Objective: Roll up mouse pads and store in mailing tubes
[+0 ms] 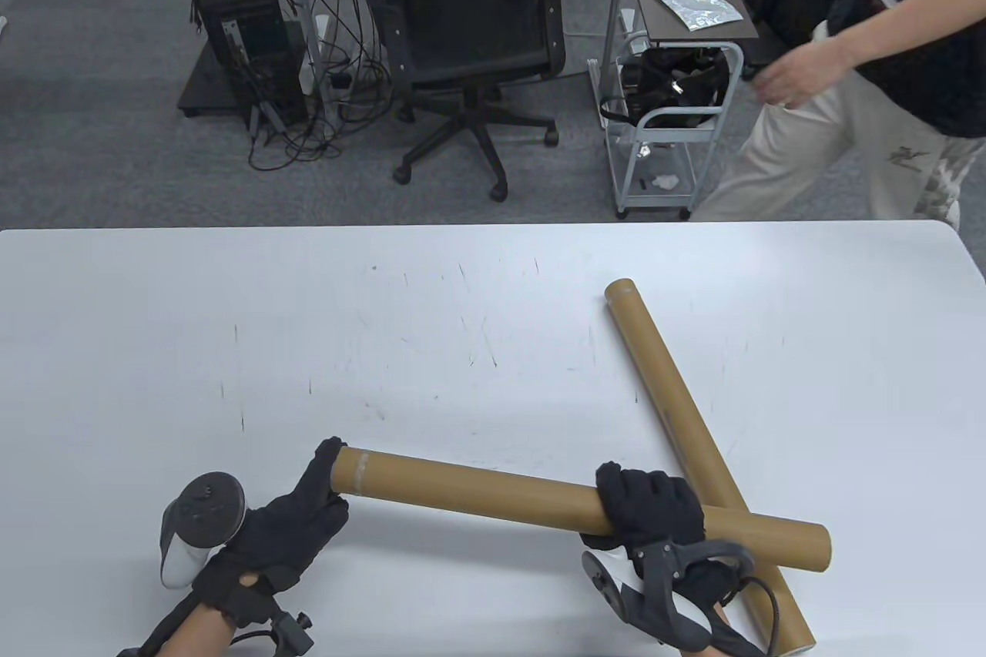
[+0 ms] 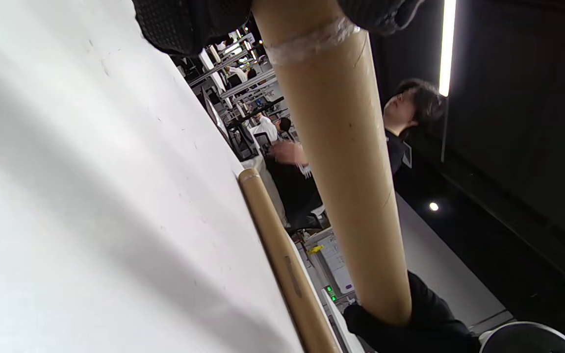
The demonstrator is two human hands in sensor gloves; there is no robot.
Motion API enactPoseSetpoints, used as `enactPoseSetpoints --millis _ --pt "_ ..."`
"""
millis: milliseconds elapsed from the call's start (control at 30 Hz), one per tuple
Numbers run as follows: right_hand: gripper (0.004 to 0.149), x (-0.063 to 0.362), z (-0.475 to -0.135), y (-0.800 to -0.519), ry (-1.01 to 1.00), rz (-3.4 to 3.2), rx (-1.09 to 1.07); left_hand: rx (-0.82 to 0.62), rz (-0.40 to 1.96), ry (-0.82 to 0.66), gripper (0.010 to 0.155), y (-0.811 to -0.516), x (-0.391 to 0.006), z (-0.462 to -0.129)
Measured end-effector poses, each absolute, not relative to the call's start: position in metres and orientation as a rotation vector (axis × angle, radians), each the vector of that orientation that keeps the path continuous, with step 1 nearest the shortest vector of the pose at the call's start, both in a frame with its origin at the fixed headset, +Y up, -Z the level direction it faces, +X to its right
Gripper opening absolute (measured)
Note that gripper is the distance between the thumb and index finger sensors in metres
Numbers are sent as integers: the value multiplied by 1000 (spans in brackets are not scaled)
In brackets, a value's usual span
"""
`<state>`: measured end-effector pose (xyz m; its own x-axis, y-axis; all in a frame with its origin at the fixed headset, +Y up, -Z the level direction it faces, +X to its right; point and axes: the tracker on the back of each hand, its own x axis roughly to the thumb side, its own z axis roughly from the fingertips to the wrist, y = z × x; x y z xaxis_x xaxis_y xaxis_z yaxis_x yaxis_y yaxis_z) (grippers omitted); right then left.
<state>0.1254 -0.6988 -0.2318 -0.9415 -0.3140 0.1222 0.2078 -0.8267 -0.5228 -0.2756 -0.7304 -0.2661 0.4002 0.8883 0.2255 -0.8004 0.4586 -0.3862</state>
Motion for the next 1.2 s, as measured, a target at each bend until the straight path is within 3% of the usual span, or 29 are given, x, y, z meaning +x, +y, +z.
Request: enactPoseSetpoints --millis 167,300,567,667,867,1200 --pt "71 132 -237 -696 709 -2765 -288 -188 1005 -403 80 -735 -280 -270" --pt "71 161 -256 -686 622 -2788 -105 -88 801 -345 78 -736 -295 -271" --pt "82 273 -307 -677 60 -2997 445 -14 582 -321 74 -732 -301 -272" --pt "83 311 -318 -688 -89 -3032 635 -8 503 -325 73 -732 -299 -271" --pt "83 351 -338 -717 -355 -3191 745 -39 368 -294 73 -739 -295 -276" --pt "80 369 -362 -747 -463 -3190 803 -36 217 -270 72 -742 -295 -279"
